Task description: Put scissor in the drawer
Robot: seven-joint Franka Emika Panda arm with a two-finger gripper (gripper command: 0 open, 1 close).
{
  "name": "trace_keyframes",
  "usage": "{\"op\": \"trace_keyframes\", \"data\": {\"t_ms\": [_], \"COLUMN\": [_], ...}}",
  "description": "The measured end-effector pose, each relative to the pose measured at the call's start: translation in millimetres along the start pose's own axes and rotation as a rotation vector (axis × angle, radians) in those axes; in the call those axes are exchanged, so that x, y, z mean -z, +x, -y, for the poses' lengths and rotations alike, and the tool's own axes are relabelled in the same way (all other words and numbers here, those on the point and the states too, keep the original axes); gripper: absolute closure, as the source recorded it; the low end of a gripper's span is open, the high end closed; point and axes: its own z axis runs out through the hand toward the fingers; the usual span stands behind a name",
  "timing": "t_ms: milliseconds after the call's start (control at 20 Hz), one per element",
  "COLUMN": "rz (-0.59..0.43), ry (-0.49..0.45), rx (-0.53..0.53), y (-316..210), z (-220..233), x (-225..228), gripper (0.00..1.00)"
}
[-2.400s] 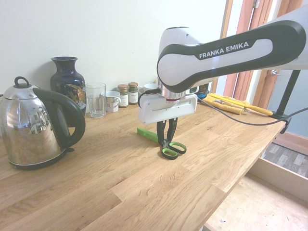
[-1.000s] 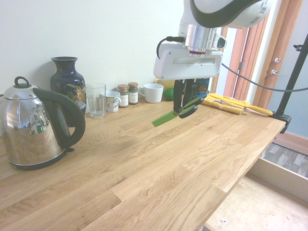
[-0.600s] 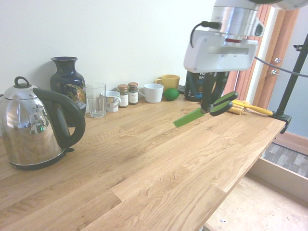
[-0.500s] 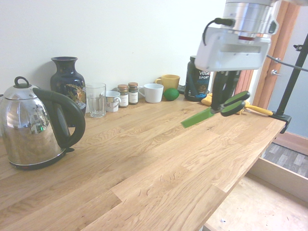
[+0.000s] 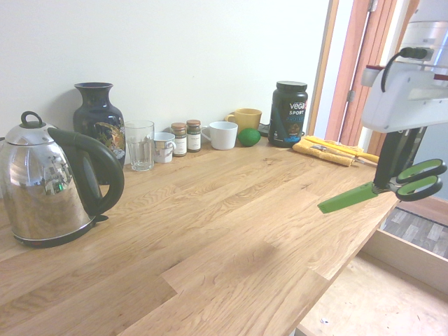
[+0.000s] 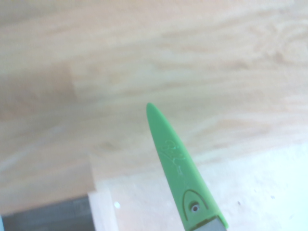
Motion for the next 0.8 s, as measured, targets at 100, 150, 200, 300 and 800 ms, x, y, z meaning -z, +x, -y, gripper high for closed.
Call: {"op": "trace_keyframes", "data": {"t_ms": [100,150,200,300,800], "rz": [0.004,0.005,0.005,0.008,0.03], "ry": [-0.007,-0.013,-0.018,-0.025,-0.059], "rx": [-0.003,-0.006,-0.007,-0.011,-0.031], "y": [-2.1,-3.0,-4.3,-7.7,-16.6], "z": [-14.9,-23.0,-31.2,-46.5,-100.8], "x": [-8.9,-14.3,-19.8,-31.5,-96.6], "gripper": [1.0,1.0,1.0,1.0,1.0]}}
